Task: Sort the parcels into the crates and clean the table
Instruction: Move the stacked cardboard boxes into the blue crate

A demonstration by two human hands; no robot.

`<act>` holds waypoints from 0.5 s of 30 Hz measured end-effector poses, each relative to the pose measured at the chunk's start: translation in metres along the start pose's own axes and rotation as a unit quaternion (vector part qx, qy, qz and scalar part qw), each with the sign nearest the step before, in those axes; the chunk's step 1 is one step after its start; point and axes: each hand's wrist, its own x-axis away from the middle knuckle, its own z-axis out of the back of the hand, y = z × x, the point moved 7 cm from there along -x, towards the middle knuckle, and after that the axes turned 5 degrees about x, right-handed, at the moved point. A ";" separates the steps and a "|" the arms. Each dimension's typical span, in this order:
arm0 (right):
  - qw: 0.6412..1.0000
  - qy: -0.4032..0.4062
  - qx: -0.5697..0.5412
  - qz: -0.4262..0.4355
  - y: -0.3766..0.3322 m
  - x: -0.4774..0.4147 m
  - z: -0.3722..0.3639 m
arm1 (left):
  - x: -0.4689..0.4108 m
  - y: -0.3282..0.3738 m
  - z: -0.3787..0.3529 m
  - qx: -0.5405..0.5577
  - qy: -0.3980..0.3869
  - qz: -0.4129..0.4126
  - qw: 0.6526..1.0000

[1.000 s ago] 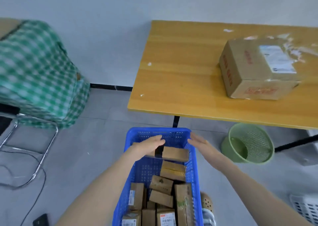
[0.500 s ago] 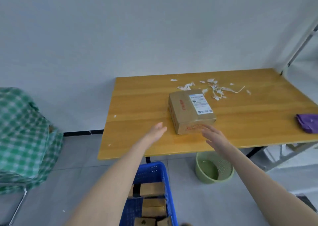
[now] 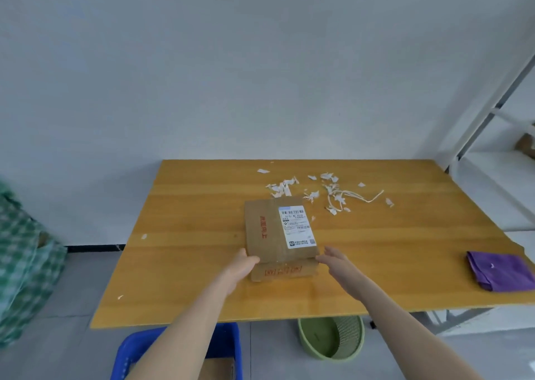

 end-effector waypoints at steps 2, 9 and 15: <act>1.000 -0.027 -0.003 0.007 0.000 -0.009 -0.009 | -0.005 -0.002 -0.002 0.030 0.001 0.013 0.999; 0.985 0.025 -0.161 -0.064 0.028 -0.022 -0.028 | -0.007 -0.021 0.008 0.160 0.018 0.046 0.986; 0.977 0.042 -0.204 -0.045 0.031 -0.004 -0.034 | 0.013 -0.042 0.024 0.231 0.039 0.032 0.972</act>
